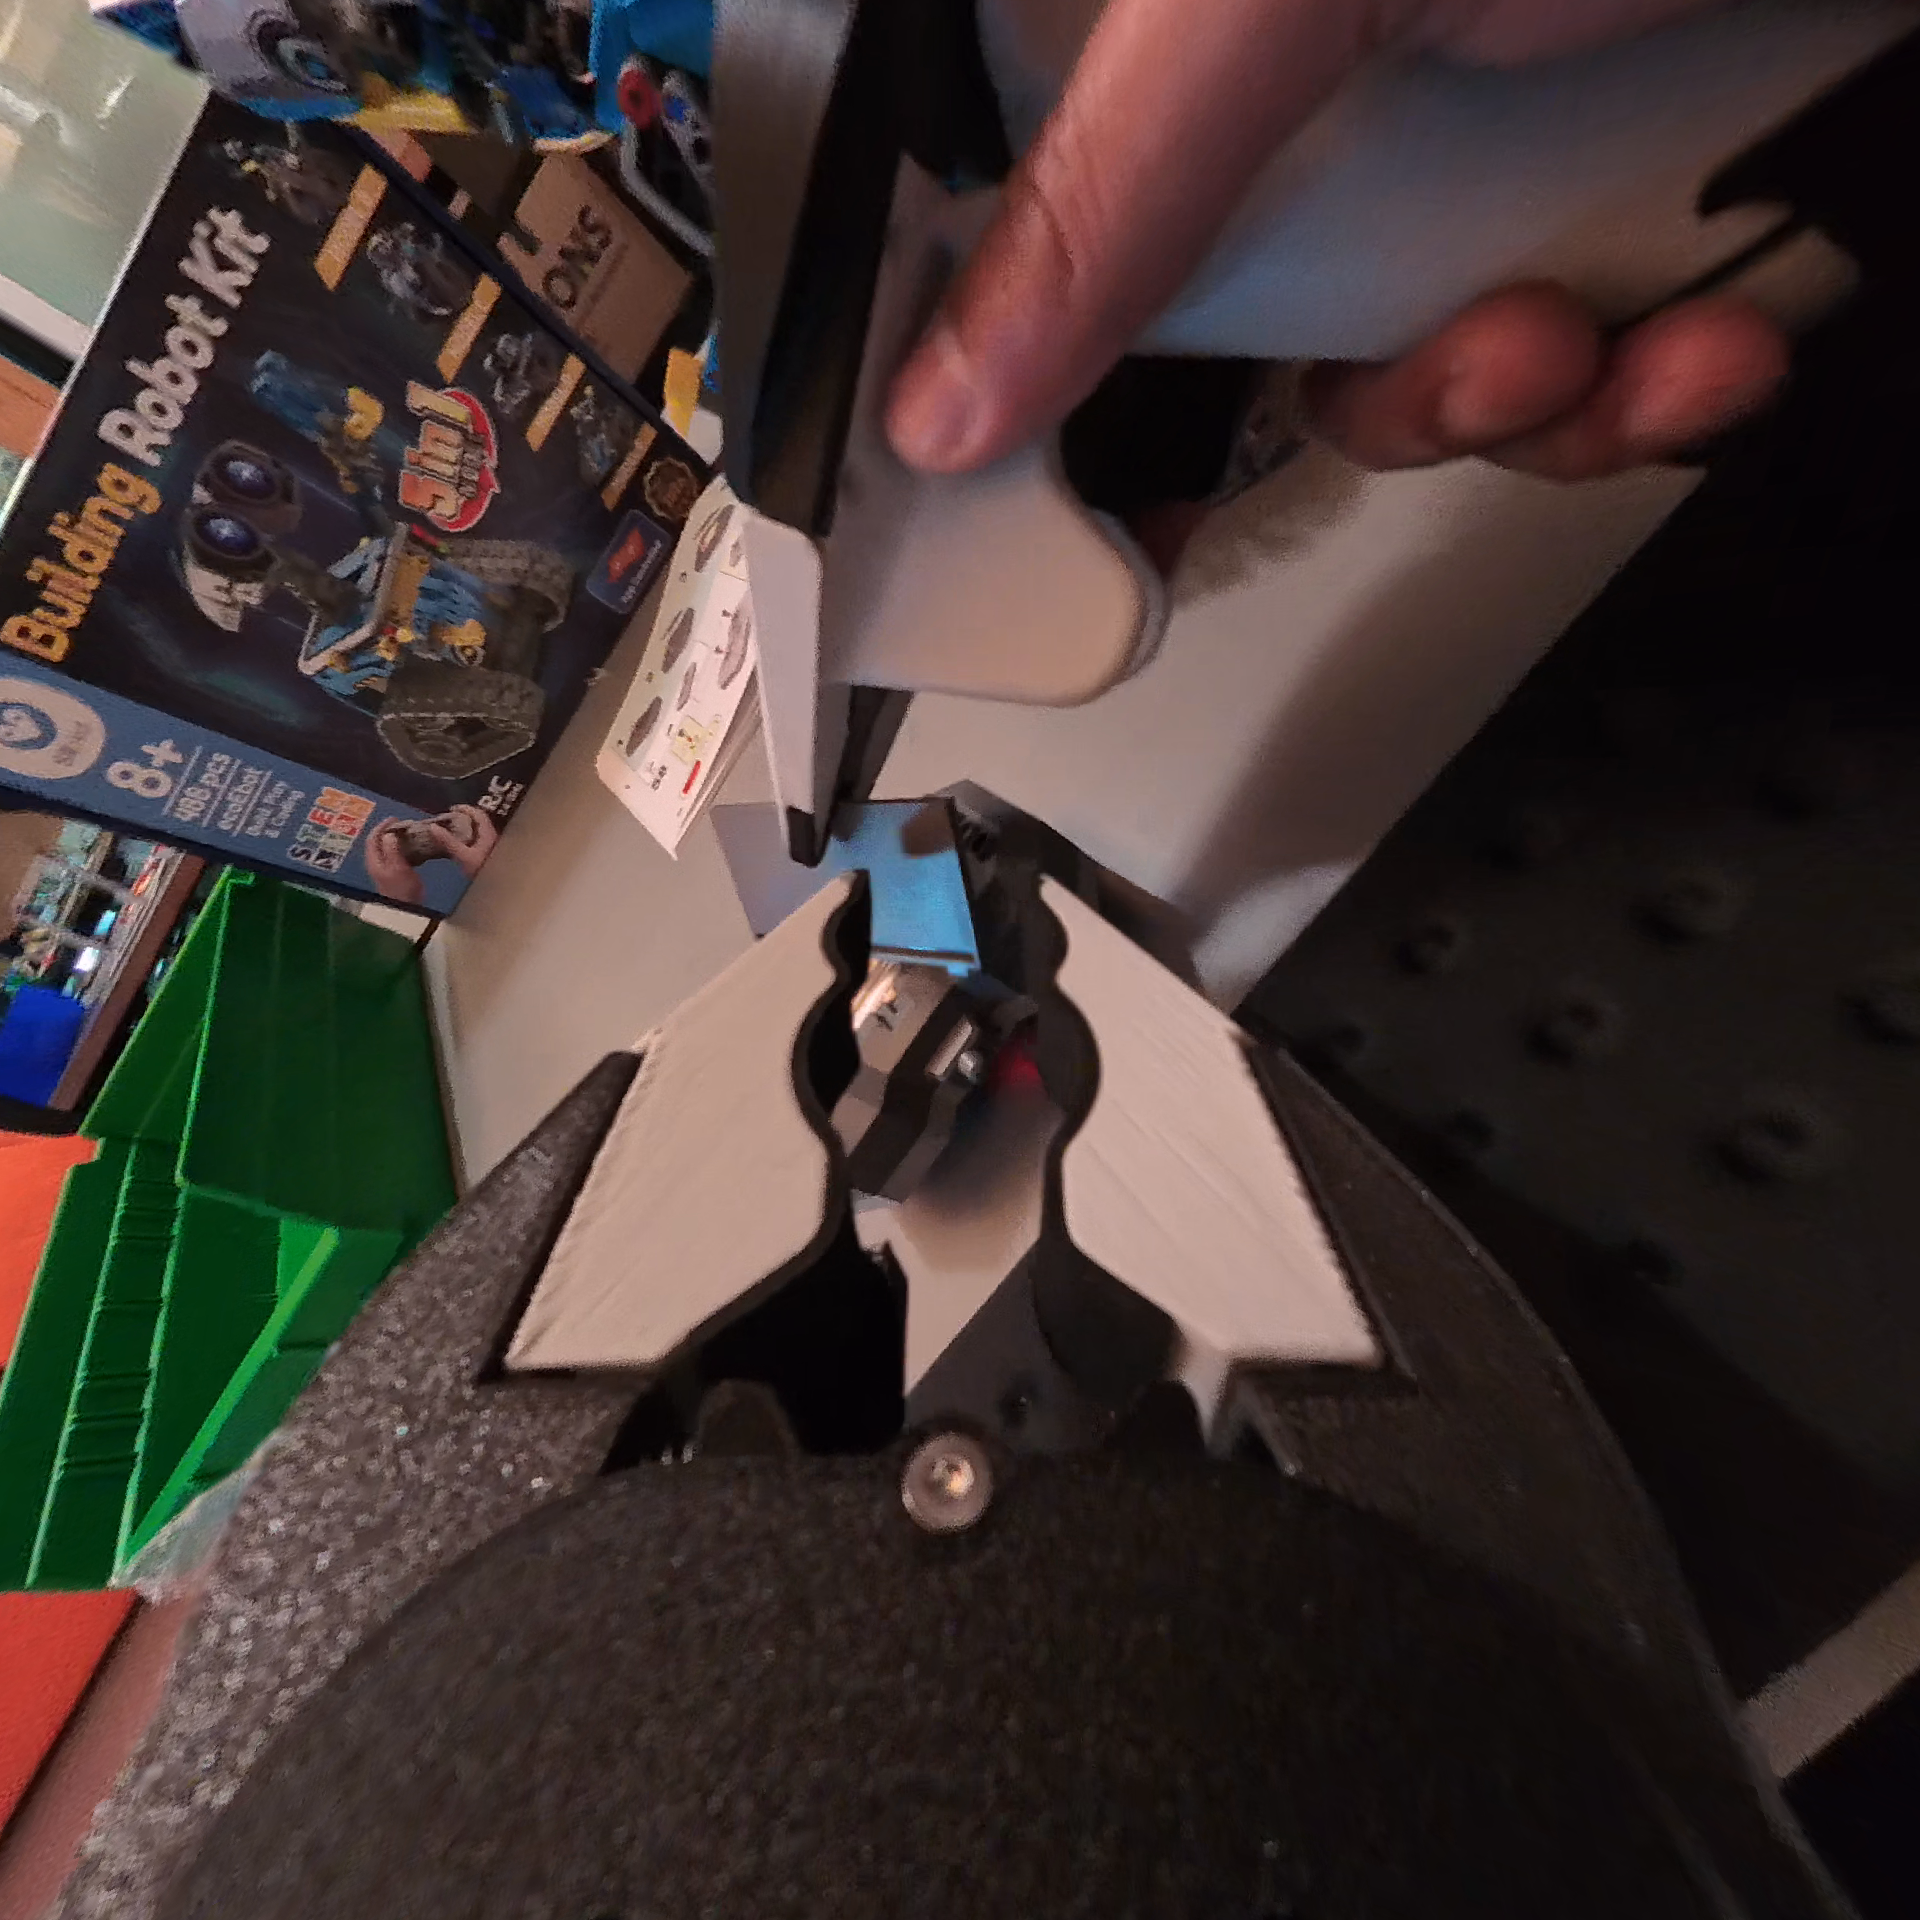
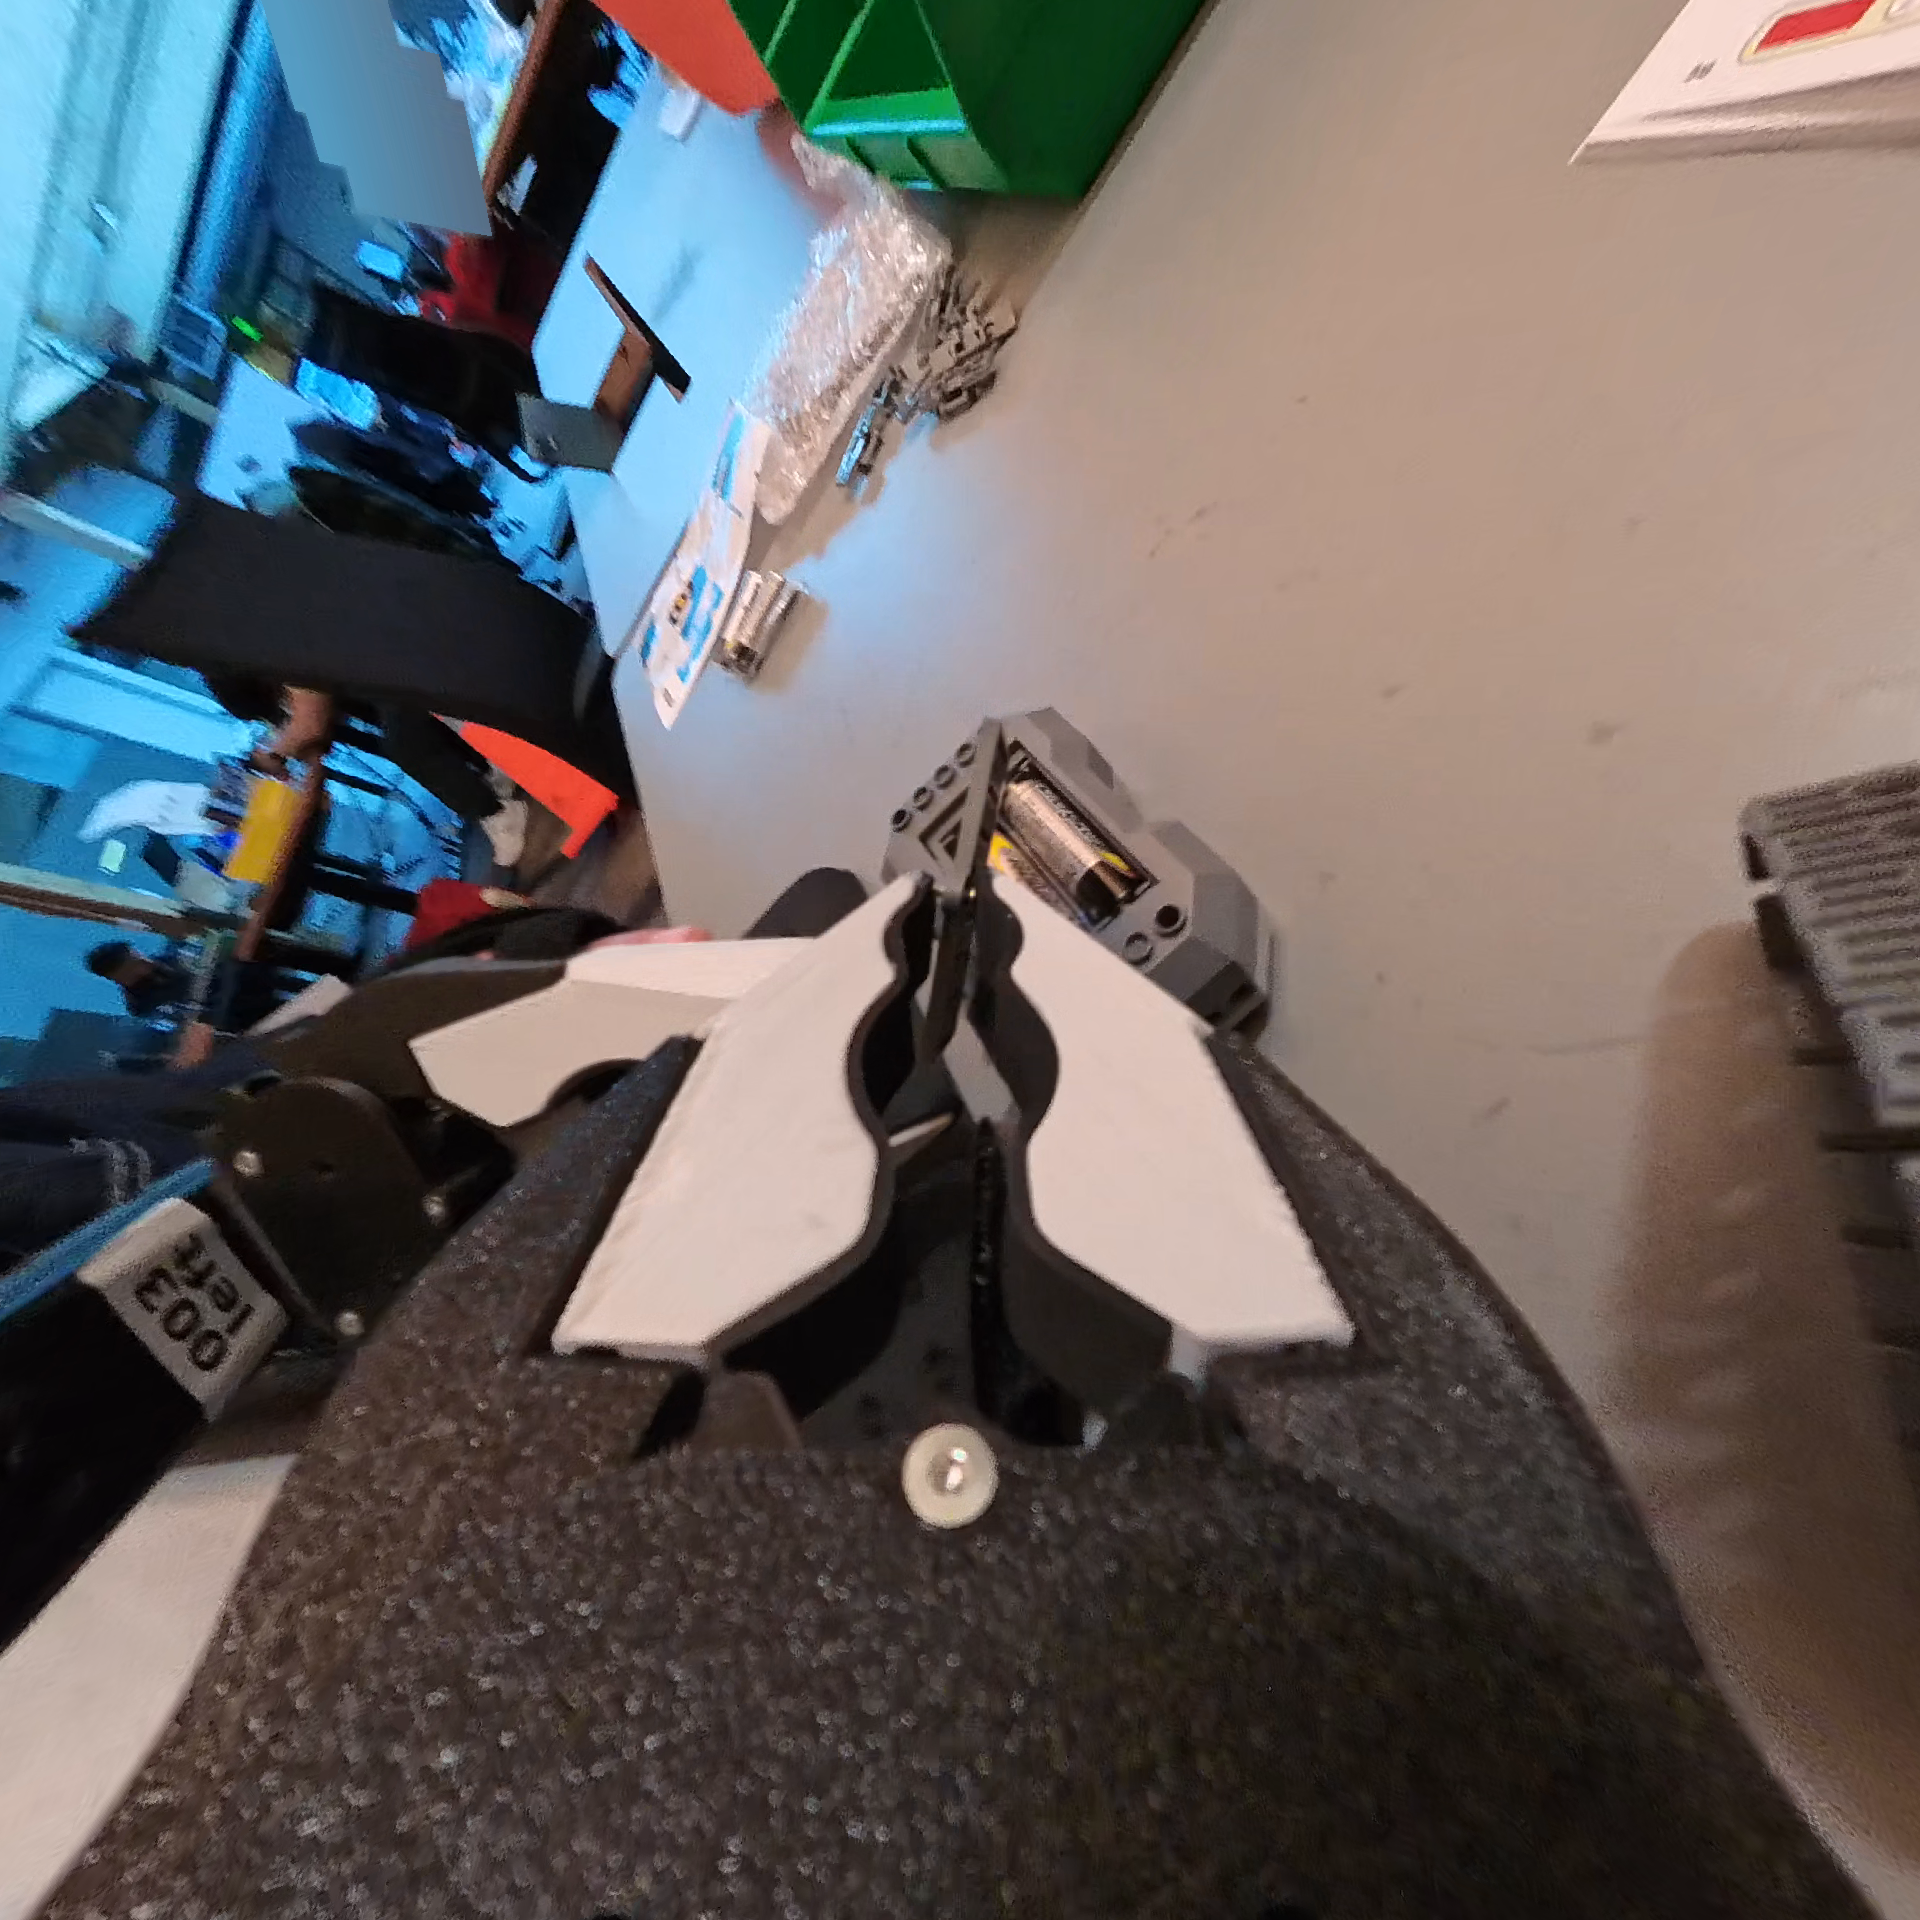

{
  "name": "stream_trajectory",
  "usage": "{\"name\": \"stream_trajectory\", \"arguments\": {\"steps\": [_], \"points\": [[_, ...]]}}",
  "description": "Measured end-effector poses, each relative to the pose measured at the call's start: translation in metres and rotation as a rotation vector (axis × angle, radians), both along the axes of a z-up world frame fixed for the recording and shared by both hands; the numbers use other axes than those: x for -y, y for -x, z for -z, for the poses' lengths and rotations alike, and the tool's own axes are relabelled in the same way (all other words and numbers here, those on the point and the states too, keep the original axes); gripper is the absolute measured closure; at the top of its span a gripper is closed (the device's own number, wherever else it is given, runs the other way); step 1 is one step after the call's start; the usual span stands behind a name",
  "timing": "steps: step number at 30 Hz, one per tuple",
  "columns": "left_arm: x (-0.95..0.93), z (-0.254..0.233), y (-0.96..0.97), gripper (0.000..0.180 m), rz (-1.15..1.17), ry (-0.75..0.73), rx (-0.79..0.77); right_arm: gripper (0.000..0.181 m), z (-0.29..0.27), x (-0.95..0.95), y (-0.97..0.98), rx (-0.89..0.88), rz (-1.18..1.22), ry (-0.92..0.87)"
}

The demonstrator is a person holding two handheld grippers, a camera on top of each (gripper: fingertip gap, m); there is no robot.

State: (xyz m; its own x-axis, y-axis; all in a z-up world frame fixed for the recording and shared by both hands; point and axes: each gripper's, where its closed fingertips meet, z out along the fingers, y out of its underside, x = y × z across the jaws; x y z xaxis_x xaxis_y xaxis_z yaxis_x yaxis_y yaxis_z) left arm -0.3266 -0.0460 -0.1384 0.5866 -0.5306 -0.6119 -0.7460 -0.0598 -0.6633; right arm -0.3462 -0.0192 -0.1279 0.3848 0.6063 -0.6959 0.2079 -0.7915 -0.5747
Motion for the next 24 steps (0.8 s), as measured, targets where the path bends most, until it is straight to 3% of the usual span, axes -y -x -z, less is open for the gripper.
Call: {"name": "stream_trajectory", "arguments": {"steps": [4, 11, 15, 17, 19, 24], "points": [[0.008, -0.003, 0.009, 0.149, 0.090, 0.100, 0.109, 0.175, -0.005, -0.002, 0.004, 0.120, -0.097, -0.212], [-0.036, -0.019, 0.071, 0.151, 0.230, 0.365, 0.466, 0.175, -0.006, 0.000, 0.009, 0.542, -0.318, -0.938], [-0.032, -0.001, 0.069, 0.141, 0.508, 0.740, 0.583, 0.176, -0.008, 0.006, 0.019, 0.599, -0.403, -1.135], [-0.027, 0.001, 0.066, 0.129, 0.628, 0.857, 0.601, 0.176, -0.005, 0.011, 0.024, 0.612, -0.476, -1.225], [-0.029, 0.003, 0.064, 0.117, 0.674, 0.872, 0.574, 0.176, -0.002, 0.009, 0.024, 0.634, -0.507, -1.276], [-0.027, -0.004, 0.060, 0.120, 0.721, 0.834, 0.599, 0.175, 0.001, 0.007, 0.027, 0.568, -0.585, -1.385]]}}
